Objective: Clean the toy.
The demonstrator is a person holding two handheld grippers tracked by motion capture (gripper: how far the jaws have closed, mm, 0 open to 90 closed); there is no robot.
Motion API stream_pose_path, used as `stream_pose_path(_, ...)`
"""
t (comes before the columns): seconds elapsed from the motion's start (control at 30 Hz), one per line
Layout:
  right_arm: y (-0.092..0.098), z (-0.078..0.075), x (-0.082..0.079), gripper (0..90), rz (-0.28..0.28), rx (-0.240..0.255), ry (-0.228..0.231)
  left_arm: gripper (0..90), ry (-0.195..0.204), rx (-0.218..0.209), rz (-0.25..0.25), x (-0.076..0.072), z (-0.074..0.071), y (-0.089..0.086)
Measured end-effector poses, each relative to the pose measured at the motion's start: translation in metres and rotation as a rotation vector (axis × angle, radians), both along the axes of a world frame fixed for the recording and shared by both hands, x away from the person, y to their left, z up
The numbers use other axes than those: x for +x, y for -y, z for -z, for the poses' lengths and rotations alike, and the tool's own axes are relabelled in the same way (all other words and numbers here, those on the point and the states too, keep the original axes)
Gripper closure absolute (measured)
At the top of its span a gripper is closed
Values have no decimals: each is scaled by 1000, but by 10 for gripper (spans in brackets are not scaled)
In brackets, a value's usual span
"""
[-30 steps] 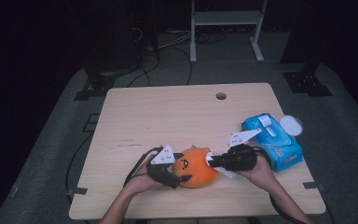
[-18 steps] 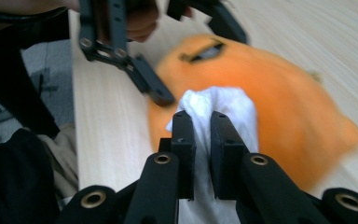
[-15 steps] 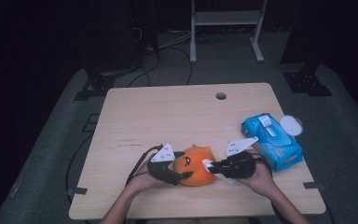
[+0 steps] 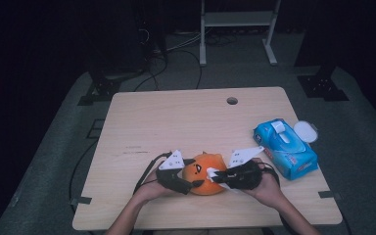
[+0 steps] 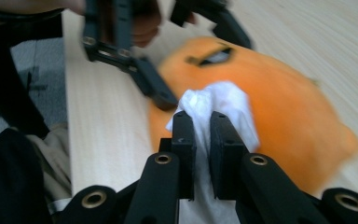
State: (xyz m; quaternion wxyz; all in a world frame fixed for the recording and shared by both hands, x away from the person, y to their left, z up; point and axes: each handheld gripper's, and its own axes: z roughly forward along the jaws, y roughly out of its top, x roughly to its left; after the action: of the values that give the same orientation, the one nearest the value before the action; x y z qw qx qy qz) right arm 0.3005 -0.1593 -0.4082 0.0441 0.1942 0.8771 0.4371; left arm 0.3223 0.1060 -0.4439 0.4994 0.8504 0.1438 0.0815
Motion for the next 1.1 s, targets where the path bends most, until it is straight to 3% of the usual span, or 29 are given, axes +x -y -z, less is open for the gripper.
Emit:
stream_pose_path(0.17,31,8,7,812,66,2,-43,221,-3,-9,-5,1,0,0)
stream_pose_path(0.27,28,6,3,812,50,5,-42,219,-12,-14,-19,2,-1,2)
stream_pose_path(0.4,4,-1,-10,811,-37,-29,0,219,-12,-17,-17,2,0,2)
stream_pose_path(0.47,1,-5,-12,809,-32,-70,47,219,-14,-20,-19,2,0,2)
stream_pose_path(0.63,15,-12,-7,780,34,-34,81,219,-11,-22,-12,3,0,2)
stream_pose_path(0.77,18,-8,2,736,69,-20,93,219,-3,-10,-2,1,0,4)
stream_pose_path(1.0,8,1,18,653,66,23,57,238,7,8,26,-1,-1,6)
stream_pose_path(1.1,7,6,26,625,48,45,15,245,21,27,41,-4,-2,9)
